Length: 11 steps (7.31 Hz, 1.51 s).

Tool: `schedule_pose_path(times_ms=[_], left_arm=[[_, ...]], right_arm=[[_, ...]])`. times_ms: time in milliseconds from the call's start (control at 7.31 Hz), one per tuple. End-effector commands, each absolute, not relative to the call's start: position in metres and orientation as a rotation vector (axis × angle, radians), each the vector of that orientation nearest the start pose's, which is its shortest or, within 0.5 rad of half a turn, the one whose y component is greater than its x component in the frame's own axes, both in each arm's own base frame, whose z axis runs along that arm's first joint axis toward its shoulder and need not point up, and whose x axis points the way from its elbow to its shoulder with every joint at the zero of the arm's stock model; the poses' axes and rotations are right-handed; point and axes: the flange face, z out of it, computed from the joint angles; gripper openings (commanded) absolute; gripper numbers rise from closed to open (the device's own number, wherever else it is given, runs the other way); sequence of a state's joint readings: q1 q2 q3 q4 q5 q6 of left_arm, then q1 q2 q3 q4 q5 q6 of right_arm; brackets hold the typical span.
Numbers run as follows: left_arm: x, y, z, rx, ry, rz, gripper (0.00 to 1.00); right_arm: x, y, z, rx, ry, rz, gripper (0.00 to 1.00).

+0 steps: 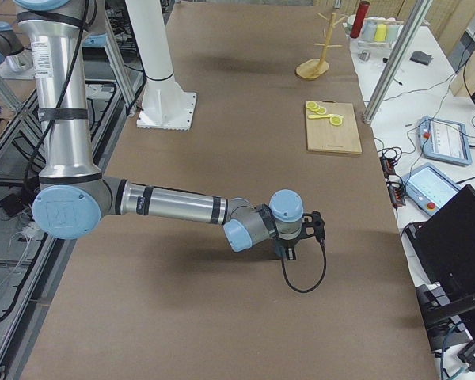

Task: Hang cup on storage rack
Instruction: 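Lift the blue mug and carry it toward the table center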

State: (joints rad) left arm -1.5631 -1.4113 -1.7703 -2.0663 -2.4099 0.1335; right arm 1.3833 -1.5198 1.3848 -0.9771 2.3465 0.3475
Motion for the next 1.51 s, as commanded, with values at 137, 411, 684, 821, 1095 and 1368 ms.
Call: schedule_pose_path(times_ms=[137,411,684,821,1095,1368], left_arm=[[-0.056,-0.444,0.572,0.549,0.795,0.335,1.0],[-0.056,-0.445,0.572,0.555,0.795,0.333,1.0],[-0.056,-0.445,0.572,0.555,0.795,0.333,1.0],[-0.056,-0.445,0.572,0.555,0.795,0.333,1.0],[-0.056,-0.445,0.573,0.554,0.796,0.332,1.0],[-0.056,-0.445,0.573,0.551,0.797,0.327,1.0]], right_arm=[[-0.04,-0.539,0.614,0.227,-0.891,0.072,0.0],[-0.048,-0.542,0.599,0.231,-0.903,0.078,0.0],[-0.067,-0.542,0.579,0.211,-0.917,0.131,0.0],[-0.078,-0.542,0.567,0.213,-0.912,0.157,0.0],[-0.096,-0.551,0.548,0.209,-0.918,0.19,0.0],[-0.134,-0.558,0.522,0.208,-0.917,0.231,0.0]])
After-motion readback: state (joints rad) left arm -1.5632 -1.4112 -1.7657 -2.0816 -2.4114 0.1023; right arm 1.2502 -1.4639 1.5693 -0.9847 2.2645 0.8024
